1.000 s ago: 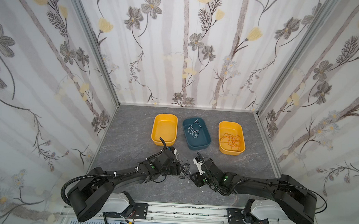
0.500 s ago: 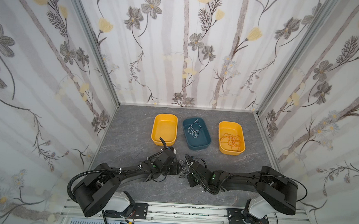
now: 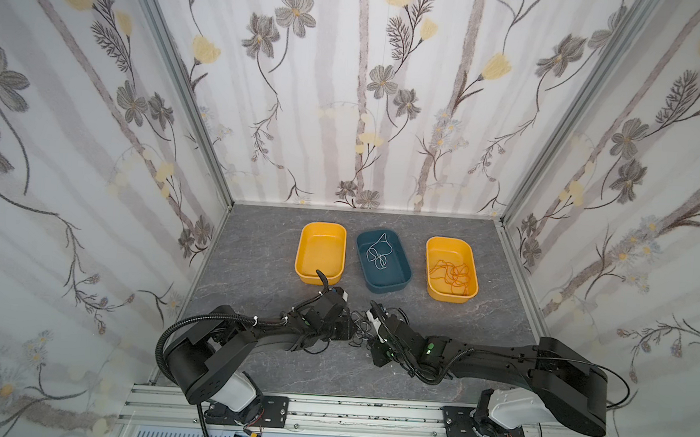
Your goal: Untangle the cables
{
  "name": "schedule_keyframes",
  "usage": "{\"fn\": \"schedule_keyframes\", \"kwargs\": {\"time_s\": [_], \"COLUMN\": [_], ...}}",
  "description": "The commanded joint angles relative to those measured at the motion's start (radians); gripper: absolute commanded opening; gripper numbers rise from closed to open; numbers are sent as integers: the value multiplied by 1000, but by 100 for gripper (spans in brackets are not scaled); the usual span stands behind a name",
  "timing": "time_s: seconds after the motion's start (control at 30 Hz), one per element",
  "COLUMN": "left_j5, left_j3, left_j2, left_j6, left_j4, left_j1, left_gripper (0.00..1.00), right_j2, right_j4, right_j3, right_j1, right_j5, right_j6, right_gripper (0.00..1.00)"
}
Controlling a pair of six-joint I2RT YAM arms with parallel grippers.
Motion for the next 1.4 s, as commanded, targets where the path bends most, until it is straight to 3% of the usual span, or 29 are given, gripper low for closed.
{"fn": "schedule_keyframes", "kwargs": {"time_s": [0.0,0.17,0.47,0.7,0.93,1.07,1.37], "left_j5": [-7,-21,-53,-83,-139,-162,-212], "left_j3": [0,-6,-17,-28,-72,-108,-118], "left_j2": [12,4,-54,-128,-262,-359,-418], "left_j6": [-13,-14,-11,-2,2,-24,-76], "left_j4": [4,-5,-53,-119,-217,-287,-421], "left_j1": [5,14,25,35,65,107,193], "left_gripper": [23,10,0,0,0,0,0], "right_j2": [-65,-207,-350,-258,-203,-212,-315], "right_j4": [12,-17,-35,19,12,-22,-58], "right_j3": [-13,-43,-129,-164,-165,-175,-245], "right_j1": [-1,-16,-119,-139,-166,-218,-390], "right_j5": [-2,10,-14,-43,27,67,81], "right_j6": [-22,-38,-36,-11,39,80,155], "right_gripper": [7,7,11,9,6,5,3]}}
